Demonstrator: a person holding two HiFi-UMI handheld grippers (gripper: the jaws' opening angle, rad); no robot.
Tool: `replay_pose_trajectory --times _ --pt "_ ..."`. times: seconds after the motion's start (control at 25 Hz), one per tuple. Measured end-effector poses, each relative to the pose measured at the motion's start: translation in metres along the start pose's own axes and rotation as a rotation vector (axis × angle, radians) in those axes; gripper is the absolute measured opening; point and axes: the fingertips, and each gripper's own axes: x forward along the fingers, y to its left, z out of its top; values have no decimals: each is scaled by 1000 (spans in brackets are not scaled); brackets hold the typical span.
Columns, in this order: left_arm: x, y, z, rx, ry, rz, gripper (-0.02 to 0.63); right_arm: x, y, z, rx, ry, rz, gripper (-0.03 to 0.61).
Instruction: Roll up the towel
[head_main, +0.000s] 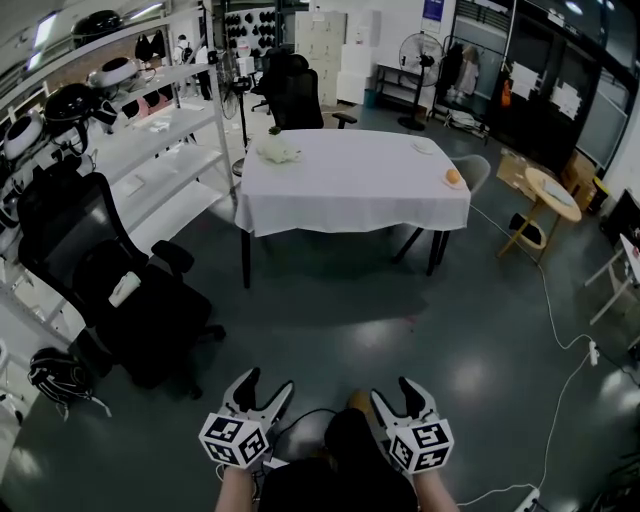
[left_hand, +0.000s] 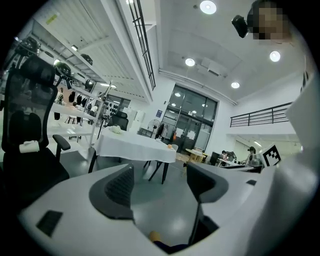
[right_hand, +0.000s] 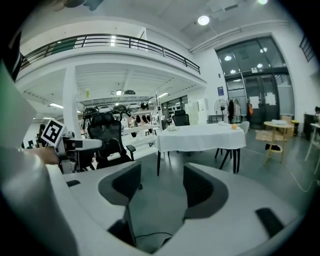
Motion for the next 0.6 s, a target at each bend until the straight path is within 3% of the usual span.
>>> replay_pose_trajectory --times 0.28,0.6 --pt "17 12 14 4 -25 12 345 21 -19 19 -19 -12 -11 270" --pt "73 36 34 16 -18 34 345 74 -61 49 -9 -23 -15 281"
